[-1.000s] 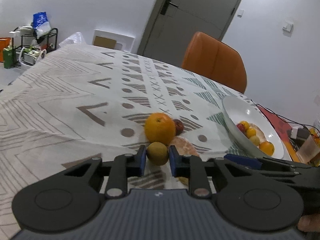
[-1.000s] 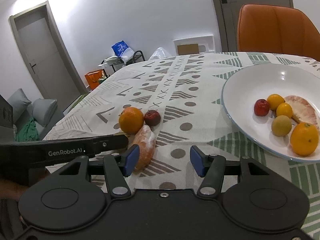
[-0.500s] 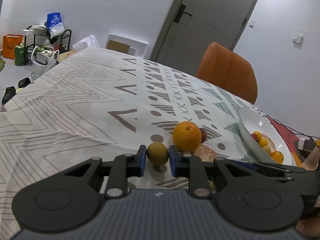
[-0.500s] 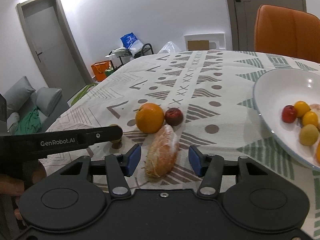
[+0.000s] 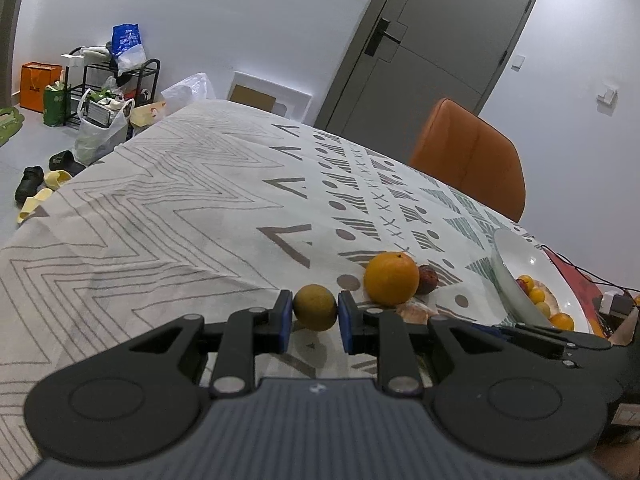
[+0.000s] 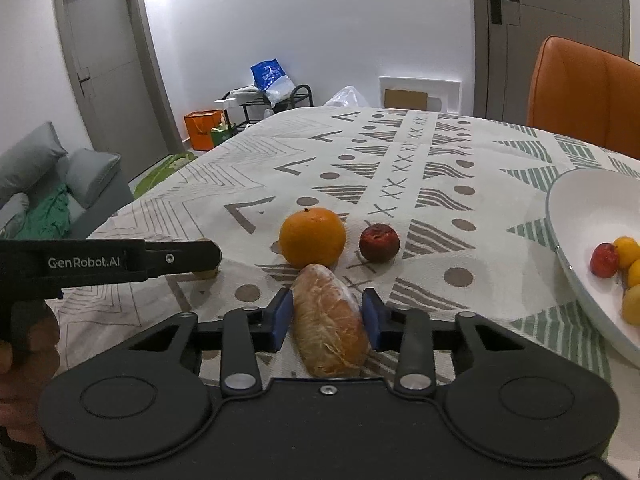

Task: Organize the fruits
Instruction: 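Grasp the wrapped pomelo segment with the right tool while the left tool holds its fruit, then carry the yellow-green fruit with the left tool while the right tool carries the pomelo segment to the bowl, then open the left tool over the bowl while the right tool releases the pomelo segment, then withdraw both open tools toward the remaining orange and plum, then grasp the orange with the left tool while the right tool grasps the dark red plum, then carry the orange with the left tool while the right tool carries the plum to the bowl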

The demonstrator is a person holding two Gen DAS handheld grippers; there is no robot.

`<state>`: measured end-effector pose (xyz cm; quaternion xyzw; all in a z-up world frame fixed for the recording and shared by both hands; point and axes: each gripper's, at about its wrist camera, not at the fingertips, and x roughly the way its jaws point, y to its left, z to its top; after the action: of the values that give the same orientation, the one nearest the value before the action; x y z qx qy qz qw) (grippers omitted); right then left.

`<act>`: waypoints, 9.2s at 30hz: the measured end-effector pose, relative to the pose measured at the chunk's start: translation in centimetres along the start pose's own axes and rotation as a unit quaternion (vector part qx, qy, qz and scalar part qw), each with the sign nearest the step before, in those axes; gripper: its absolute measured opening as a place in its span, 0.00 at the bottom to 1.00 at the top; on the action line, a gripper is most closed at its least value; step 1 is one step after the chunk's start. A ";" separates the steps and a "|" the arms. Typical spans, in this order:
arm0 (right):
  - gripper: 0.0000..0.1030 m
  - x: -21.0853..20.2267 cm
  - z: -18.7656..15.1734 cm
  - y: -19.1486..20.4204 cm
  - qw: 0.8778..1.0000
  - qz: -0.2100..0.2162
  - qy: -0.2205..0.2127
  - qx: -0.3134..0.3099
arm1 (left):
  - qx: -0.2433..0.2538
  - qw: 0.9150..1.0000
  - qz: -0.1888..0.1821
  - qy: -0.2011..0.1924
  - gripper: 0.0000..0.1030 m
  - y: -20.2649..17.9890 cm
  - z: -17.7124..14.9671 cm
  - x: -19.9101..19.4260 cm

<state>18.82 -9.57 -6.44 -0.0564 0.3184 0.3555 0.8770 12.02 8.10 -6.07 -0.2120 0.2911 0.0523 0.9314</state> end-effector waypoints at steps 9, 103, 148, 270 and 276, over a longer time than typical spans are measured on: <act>0.21 -1.3 0.0 -1.0 1.000 0.005 -0.007 0.024 | 0.009 1.000 -0.009 -0.002 0.22 -0.9 0.2 -0.1; 0.44 -13.2 -4.3 -19.3 0.963 -0.141 -0.137 0.186 | 0.159 0.981 -0.103 0.044 0.26 -21.4 -0.4 8.1; 0.87 -13.8 -2.6 -11.8 0.968 -0.101 -0.167 0.157 | 0.094 0.994 -0.022 -0.042 0.86 -11.9 2.2 -0.9; 0.23 0.7 3.1 -5.2 0.997 0.000 -0.023 0.071 | 0.046 0.999 -0.009 0.027 0.38 -4.3 3.7 4.2; 0.23 -1.3 3.0 -6.2 0.996 -0.012 -0.042 0.078 | 0.053 0.998 -0.020 0.024 0.38 -5.9 3.6 4.3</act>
<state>23.77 -13.99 -4.07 0.0228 0.3072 0.3208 0.8957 18.74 4.21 -3.66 -0.1694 0.3119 0.0135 0.9348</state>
